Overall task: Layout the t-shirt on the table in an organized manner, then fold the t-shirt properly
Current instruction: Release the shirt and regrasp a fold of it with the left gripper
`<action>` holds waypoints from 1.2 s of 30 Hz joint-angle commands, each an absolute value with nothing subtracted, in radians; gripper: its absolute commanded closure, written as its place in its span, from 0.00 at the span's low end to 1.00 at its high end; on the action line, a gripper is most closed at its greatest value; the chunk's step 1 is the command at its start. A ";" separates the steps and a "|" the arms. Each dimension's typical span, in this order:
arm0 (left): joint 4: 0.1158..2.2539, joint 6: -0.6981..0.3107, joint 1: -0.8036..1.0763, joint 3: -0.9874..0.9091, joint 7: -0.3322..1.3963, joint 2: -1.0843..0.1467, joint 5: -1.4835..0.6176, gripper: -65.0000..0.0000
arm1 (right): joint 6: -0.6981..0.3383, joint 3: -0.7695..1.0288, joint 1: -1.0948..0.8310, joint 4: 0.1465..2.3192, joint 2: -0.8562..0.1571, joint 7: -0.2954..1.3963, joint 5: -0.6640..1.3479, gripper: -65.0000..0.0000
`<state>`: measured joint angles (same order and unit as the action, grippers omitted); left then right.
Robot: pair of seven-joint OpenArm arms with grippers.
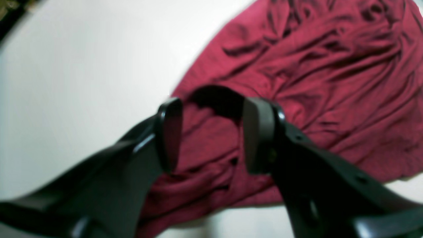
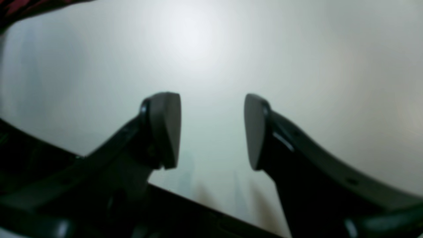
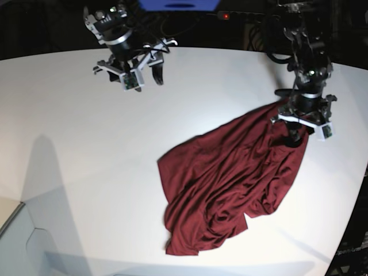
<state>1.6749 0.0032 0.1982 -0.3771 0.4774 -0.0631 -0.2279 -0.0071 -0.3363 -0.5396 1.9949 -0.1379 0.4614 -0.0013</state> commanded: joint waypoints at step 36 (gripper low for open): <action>1.463 0.001 0.007 -0.314 0.444 -0.027 -0.229 0.55 | -0.013 -0.337 -0.544 2.008 -0.154 0.444 -0.004 0.52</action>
